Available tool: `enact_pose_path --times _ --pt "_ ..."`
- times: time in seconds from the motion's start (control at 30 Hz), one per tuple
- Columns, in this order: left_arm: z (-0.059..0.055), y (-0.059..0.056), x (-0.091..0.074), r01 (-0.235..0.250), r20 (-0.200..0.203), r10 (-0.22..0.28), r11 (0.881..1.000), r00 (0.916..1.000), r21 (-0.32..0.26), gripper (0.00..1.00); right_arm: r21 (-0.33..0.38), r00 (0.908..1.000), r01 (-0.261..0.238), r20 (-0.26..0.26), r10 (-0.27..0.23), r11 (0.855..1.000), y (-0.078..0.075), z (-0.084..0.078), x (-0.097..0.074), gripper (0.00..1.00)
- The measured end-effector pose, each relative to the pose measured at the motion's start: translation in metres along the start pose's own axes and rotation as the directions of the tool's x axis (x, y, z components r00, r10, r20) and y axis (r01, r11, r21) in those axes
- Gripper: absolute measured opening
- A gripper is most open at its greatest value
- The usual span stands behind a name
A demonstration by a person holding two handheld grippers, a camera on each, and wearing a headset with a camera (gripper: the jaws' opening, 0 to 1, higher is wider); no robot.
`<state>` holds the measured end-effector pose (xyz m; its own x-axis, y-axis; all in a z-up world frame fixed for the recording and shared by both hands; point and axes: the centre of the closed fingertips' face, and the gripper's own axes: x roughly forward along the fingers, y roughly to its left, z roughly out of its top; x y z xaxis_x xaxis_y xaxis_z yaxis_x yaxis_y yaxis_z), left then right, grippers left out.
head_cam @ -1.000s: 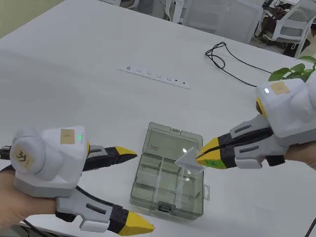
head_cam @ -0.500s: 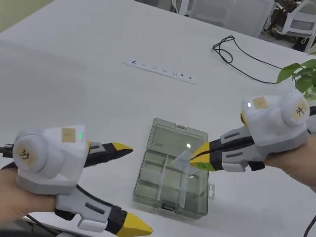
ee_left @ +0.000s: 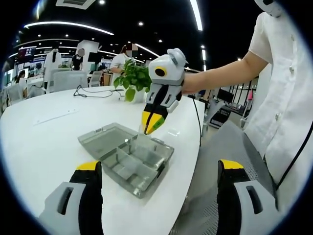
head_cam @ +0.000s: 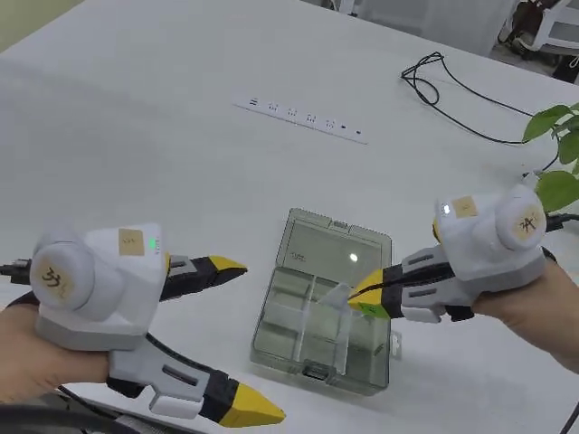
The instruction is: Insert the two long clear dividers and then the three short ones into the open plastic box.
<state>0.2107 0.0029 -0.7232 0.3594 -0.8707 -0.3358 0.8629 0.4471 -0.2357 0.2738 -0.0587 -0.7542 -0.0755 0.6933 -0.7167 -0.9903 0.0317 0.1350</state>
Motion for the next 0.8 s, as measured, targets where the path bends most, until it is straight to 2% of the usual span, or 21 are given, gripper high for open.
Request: enact_pose_path --times 0.4,0.6,0.8 --pt "0.003 0.001 0.003 0.005 0.008 -0.005 1.0 1.0 -0.004 1.0 0.007 1.0 0.006 0.005 -0.006 1.0 -0.004 -0.006 0.003 0.02" --pt "0.002 0.001 0.004 0.006 0.007 -0.006 1.0 1.0 -0.006 1.0 -0.027 0.9998 0.014 0.013 -0.013 1.0 -0.003 -0.006 0.006 0.02" --pt "0.001 -0.001 0.005 0.011 0.005 -0.011 1.0 0.9999 -0.01 1.0 -0.076 0.9999 0.008 -0.007 -0.009 0.997 0.001 -0.005 0.012 0.02"
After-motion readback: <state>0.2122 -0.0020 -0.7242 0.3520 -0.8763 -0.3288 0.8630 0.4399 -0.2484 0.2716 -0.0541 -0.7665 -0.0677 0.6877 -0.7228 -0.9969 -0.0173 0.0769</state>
